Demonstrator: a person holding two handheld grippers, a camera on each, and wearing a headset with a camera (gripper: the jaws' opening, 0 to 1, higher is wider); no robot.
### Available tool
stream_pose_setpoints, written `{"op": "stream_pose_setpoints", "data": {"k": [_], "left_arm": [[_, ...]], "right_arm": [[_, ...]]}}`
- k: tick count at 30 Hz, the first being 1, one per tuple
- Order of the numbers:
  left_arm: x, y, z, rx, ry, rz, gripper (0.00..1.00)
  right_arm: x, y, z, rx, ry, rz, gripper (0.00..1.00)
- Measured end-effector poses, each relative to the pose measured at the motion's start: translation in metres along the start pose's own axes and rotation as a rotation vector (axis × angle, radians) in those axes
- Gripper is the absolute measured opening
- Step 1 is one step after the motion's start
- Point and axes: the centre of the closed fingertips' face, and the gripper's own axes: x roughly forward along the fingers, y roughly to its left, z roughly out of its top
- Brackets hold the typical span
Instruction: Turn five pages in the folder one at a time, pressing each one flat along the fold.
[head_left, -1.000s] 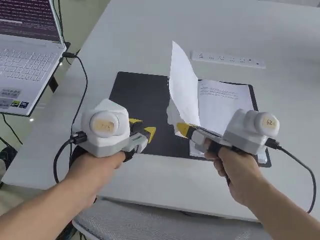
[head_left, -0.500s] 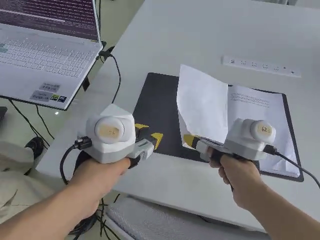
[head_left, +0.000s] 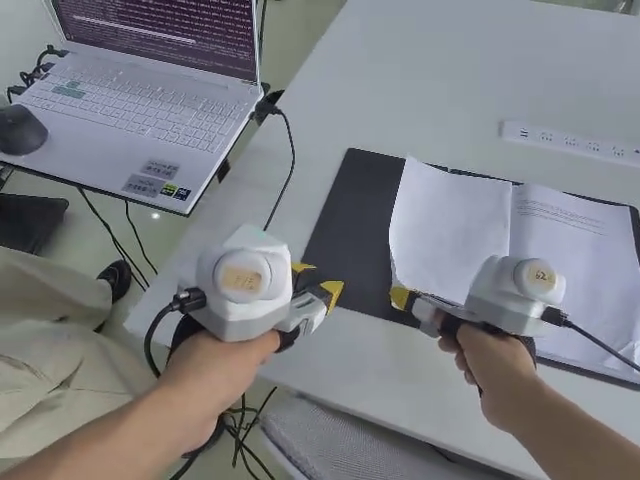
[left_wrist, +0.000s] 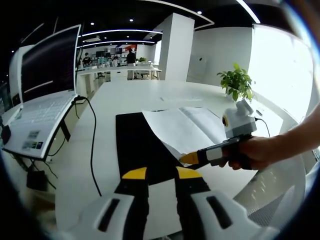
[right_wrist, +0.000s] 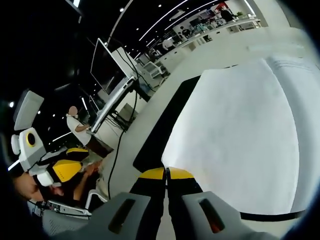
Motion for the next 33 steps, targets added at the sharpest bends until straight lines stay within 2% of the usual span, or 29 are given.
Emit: {"op": "stream_pose_setpoints", "data": {"k": [9,11,13,14,20,27,33], "left_arm": [[0.004,0.0,-0.003,-0.008,0.007,0.0,0.18],[0.005,0.001,-0.003,-0.009,0.006,0.001,0.18],[0.007,0.001,-0.004,-0.008,0.009,0.0,0.17],[0.007,0.001,-0.004,-0.009,0.011,0.0,0.17],[0.017,0.0,-0.005,-0.002,0.02,-0.007,0.17],[0.037,-0.008,-0.011,0.021,0.051,-0.033,0.17],[0.059,-0.019,-0.017,0.045,0.077,-0.065,0.15]], "right_arm": [[0.006,-0.008,-0.011,0.033,0.036,-0.017,0.0],[0.007,-0.006,-0.013,0.046,0.042,-0.008,0.02],[0.01,-0.001,-0.017,0.071,0.06,0.016,0.09],[0.01,0.0,-0.016,0.071,0.053,0.021,0.11],[0.007,0.003,-0.016,0.082,0.052,0.038,0.1],[-0.004,0.006,-0.01,0.114,0.012,0.064,0.08],[-0.016,0.002,0.008,0.127,-0.043,0.063,0.08]]}}
